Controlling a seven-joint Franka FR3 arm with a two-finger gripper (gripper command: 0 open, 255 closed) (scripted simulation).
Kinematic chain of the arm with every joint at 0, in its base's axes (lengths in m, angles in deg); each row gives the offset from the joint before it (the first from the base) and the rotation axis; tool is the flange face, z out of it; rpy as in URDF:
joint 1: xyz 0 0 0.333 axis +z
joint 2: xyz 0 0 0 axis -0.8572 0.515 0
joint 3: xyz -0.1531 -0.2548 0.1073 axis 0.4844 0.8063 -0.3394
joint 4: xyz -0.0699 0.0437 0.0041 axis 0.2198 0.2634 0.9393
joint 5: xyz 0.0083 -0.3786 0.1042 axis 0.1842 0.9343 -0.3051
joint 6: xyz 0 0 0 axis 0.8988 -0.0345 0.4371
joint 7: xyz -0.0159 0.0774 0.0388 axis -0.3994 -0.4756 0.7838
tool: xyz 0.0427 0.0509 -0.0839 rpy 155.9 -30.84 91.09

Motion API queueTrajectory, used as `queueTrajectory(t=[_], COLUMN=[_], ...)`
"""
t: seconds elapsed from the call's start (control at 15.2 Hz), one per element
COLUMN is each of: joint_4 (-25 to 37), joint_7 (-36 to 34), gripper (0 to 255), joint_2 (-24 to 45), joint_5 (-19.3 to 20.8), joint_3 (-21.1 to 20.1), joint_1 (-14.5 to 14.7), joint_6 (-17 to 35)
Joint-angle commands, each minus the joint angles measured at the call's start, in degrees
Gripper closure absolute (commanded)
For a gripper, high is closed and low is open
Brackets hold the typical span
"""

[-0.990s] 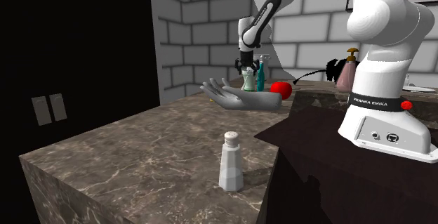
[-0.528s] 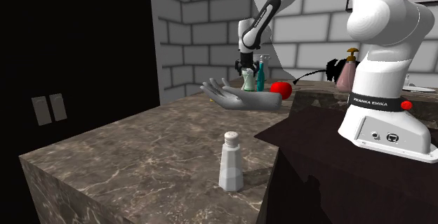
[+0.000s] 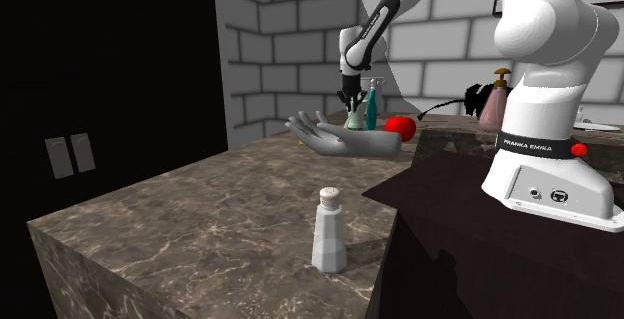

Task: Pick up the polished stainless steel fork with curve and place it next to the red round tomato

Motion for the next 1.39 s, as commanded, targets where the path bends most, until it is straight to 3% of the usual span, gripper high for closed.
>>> queueTrajectory(t=[0.0,1.32], joint_4=[-0.01,2.16], joint_7=[0.00,5.95], gripper=[255,255], joint_2=[0.00,-8.29], joint_5=[0.00,-5.32], joint_3=[0.00,-2.67], joint_1=[0.00,-1.50], joint_6=[0.00,-9.90])
